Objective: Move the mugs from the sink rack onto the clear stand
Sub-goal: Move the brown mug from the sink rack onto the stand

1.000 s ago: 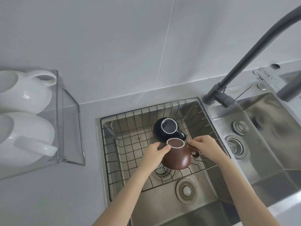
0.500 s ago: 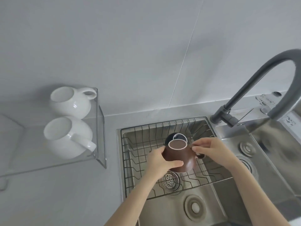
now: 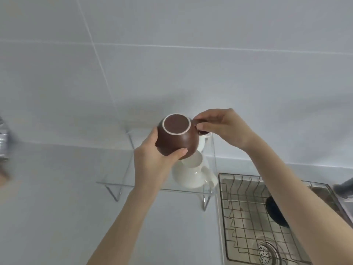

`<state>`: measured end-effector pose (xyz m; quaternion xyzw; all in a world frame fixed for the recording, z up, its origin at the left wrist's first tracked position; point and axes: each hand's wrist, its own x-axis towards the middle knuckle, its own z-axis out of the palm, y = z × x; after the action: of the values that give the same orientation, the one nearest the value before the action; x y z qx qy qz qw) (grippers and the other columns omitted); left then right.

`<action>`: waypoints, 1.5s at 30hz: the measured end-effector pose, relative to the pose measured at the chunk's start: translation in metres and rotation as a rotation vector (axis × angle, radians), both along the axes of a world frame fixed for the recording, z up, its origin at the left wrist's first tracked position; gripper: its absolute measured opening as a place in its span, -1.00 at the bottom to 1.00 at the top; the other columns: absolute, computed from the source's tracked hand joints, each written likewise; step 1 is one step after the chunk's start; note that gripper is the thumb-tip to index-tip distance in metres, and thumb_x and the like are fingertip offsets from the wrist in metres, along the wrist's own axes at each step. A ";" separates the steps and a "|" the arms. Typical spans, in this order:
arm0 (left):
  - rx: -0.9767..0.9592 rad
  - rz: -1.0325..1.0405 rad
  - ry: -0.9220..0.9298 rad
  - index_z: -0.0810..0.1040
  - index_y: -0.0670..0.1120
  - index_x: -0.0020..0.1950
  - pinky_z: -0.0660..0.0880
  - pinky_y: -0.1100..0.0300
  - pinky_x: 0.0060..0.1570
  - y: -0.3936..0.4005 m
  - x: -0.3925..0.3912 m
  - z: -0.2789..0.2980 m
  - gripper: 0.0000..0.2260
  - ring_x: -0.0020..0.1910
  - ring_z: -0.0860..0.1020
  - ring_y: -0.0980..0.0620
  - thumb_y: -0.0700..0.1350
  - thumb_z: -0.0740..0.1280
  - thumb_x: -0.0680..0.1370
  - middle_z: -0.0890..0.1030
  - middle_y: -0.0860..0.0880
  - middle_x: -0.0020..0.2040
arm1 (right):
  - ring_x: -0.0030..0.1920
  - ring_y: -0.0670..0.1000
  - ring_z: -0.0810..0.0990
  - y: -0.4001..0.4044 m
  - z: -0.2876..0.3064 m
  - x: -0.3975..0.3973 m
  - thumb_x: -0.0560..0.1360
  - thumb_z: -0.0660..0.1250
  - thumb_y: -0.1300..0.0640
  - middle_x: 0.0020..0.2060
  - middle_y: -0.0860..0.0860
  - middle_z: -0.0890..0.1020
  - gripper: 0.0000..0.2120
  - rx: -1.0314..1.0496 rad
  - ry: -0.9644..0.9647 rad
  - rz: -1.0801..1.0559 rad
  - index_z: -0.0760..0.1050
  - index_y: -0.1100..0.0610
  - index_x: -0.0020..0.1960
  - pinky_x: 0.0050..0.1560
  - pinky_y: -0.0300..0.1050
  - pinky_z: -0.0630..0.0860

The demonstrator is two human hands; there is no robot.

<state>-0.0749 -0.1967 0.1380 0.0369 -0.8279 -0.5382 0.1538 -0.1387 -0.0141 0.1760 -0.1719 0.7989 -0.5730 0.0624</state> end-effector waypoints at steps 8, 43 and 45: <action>-0.019 0.106 -0.057 0.49 -0.03 0.14 0.32 0.62 -0.20 -0.079 -0.049 -0.040 -0.49 -0.15 0.50 0.16 -0.11 0.53 0.22 0.62 0.05 -0.03 | -0.12 0.04 0.66 -0.102 -0.048 -0.064 0.49 0.21 0.18 -0.16 0.10 0.70 -0.84 0.500 0.247 0.056 0.56 0.17 -0.05 0.03 0.02 0.55; 0.101 -0.640 0.048 0.52 -0.06 0.18 0.44 0.43 0.10 0.167 0.041 -0.067 -0.67 0.08 0.52 0.27 -0.09 0.34 0.42 0.60 0.07 0.09 | 0.02 0.07 0.61 0.165 -0.077 0.101 0.49 0.21 0.31 -0.10 -0.02 0.65 -0.72 -0.032 -0.076 -0.842 0.57 -0.04 -0.12 0.14 -0.03 0.56; 0.065 -0.776 -0.209 0.46 -0.02 0.25 0.38 0.46 0.14 0.206 0.049 -0.102 -0.61 0.13 0.46 0.28 -0.10 0.37 0.43 0.54 0.09 0.20 | 0.02 0.11 0.62 0.209 -0.114 0.129 0.49 0.23 0.27 -0.11 -0.02 0.66 -0.75 0.055 -0.160 -0.976 0.58 -0.05 -0.10 0.15 0.06 0.53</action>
<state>-0.0256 0.0095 0.0358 -0.2188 -0.7740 -0.5757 -0.1471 -0.0100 0.1947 0.0618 0.2687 0.7938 -0.5253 -0.1476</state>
